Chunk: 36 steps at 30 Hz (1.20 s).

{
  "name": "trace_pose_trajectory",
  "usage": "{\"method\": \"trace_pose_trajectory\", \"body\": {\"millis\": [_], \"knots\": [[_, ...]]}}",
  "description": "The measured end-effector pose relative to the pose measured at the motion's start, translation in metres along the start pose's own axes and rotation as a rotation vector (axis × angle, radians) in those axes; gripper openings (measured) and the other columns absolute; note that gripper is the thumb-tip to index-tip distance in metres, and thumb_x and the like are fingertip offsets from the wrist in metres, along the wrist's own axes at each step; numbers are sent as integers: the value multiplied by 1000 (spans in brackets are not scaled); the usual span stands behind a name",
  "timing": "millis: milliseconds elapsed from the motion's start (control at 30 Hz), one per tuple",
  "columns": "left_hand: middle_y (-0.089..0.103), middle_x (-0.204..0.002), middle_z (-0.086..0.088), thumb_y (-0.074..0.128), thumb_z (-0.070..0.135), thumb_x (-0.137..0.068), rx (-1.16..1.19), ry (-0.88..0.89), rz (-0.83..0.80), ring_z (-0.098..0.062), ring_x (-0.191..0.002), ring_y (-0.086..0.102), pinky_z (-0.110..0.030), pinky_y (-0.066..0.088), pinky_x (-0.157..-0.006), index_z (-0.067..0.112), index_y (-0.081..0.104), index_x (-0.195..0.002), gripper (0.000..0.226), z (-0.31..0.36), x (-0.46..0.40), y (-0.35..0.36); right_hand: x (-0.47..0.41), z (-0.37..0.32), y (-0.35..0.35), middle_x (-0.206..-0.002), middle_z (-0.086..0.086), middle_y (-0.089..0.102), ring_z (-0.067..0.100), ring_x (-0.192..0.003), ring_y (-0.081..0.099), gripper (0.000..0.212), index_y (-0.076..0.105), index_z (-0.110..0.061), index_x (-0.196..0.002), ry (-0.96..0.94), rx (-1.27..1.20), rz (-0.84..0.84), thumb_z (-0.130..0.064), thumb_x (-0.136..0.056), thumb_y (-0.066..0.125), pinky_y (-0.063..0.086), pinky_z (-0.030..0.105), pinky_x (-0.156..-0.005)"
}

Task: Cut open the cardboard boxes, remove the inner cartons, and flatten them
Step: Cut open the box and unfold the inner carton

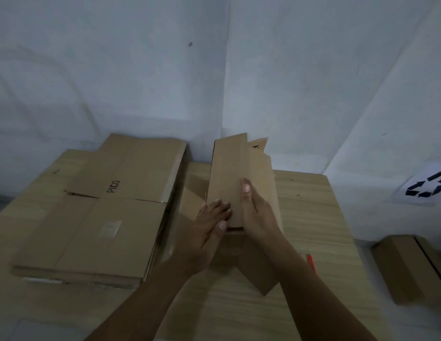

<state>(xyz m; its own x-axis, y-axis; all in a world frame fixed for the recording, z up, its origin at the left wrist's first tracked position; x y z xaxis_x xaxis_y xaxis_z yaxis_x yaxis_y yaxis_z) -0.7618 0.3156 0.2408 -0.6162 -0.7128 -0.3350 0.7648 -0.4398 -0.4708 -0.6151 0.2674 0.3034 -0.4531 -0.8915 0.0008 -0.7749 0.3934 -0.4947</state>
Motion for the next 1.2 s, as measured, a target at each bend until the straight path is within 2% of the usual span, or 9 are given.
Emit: {"method": "trace_pose_trajectory", "body": {"millis": [100,200,333,467,567,700,867,1067,1200], "knots": [[58,-140,6,43,29,-103,95,-100,260,-3,-134,48,-26,38,-112,16,60,-135,39,-4,3,-13,-1,16,14,-167,-5,-10,19,-154,-9,67,4,-28,-160,-49,537,-175,-61,-101,11,-2,49,-124],[56,-140,8,42,35,-102,108,-218,284,12,-128,46,-15,37,-109,22,56,-137,39,-10,-6,-22,0,30,20,-165,-2,-22,23,-148,-30,73,-7,-27,-159,-24,806,-234,-65,-99,7,-17,58,-118],[48,-147,12,46,43,-103,162,-379,164,2,-136,42,-28,33,-117,25,50,-145,46,-27,-23,-21,-1,26,27,-165,2,-19,20,-148,-29,73,-8,-18,-159,-66,888,-203,-59,-102,8,-18,54,-118],[57,-127,26,44,33,-106,195,-383,121,6,-120,52,-8,39,-97,47,50,-130,29,-20,-31,-23,-2,27,32,-166,-1,-17,15,-150,-23,67,-8,-18,-159,-85,830,-215,-53,-105,11,-9,48,-123],[64,-130,8,51,33,-103,53,-388,317,-5,-119,57,-17,43,-98,23,60,-135,35,-28,-23,-32,0,26,29,-167,-3,-14,13,-151,-19,65,-5,-19,-159,-74,812,-202,-51,-105,11,-6,47,-124],[67,-98,5,63,33,-95,-114,-390,609,-12,-94,62,-31,50,-79,22,64,-103,13,-34,8,-43,-5,25,29,-167,-3,-10,15,-152,-15,63,-2,-19,-159,-41,816,-179,-49,-106,12,-3,49,-123],[53,-68,-2,53,33,-95,-454,-197,720,-24,-60,50,-41,44,-56,9,58,-73,33,-33,43,-36,-16,27,35,-167,-3,-10,15,-152,-16,60,-2,-22,-159,-58,776,-138,-47,-106,12,-2,51,-123],[68,-99,-1,60,29,-89,-742,-233,728,-28,-97,62,-56,36,-103,15,69,-97,19,-11,42,-35,-21,28,37,-167,-2,-9,17,-152,-16,60,3,-24,-160,-88,778,-150,-49,-105,12,0,52,-123],[62,-132,-9,52,34,-92,-743,-159,512,-32,-127,52,-54,30,-113,10,61,-129,45,6,-5,-41,-15,31,36,-168,-1,-8,17,-153,-15,60,4,-25,-159,-96,770,-161,-50,-105,11,0,52,-122]]}}
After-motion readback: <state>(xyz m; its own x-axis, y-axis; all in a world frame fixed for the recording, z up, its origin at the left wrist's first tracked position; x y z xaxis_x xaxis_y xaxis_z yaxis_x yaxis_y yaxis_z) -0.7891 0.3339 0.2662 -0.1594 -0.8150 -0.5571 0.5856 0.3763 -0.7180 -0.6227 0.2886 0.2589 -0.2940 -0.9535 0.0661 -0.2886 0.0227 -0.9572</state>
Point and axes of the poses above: each hand's wrist, its own x-axis away from the middle knuckle, its own y-axis out of the palm, z = x × y, the point moved 2 cm from there along -x, towards the middle knuckle
